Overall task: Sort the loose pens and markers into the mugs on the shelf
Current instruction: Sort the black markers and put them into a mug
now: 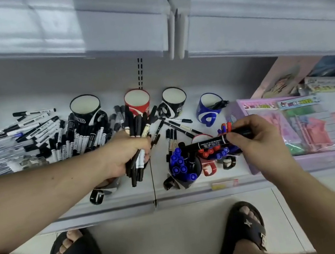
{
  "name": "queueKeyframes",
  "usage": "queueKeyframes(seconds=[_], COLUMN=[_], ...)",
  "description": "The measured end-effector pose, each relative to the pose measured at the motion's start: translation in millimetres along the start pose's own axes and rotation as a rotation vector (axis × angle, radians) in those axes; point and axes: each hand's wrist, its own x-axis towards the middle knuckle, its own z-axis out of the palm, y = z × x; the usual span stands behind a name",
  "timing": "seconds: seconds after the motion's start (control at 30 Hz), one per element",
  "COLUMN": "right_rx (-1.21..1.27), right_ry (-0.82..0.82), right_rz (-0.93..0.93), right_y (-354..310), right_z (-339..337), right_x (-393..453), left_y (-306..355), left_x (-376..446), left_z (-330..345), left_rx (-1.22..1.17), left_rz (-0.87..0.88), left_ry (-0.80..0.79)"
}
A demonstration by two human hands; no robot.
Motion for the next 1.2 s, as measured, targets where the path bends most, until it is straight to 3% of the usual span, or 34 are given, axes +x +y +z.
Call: queueKeyframes(seconds=[0.17,0.43,0.57,0.67,0.73,0.97,1.2], right_rx=[-0.366,-0.539,-0.739,-0.806,-0.738,0.021,0.305], right_ry=[0.027,-0.068,-0.185,-0.316,-0.318,0.057,0.130], right_rz=[-0.160,-0.308,-0.317,-0.207,-0.122,0.182,0.279], right_y=[24,72,90,89,84,58,41], right_z=[8,66,80,80,75,60,78], right_x=[-2,-3,-4,-8,-11,-13,-15], left_y=[-8,-9,-8,-6,-5,-4,-2], left_x=[-1,2,1,0,0,-3,-6], left_z=[9,5,1,-2,-2,0,5], left_rx=[0.122,0.128,0.121,0.098,0.059,-0.010,-0.066], left_rz=[0.018,0.006,-0.002,0.017,0.023,0.018,0.010], left_ry=[-0.037,-0.043,-0.049,-0.064,-0.062,-0.047,-0.063])
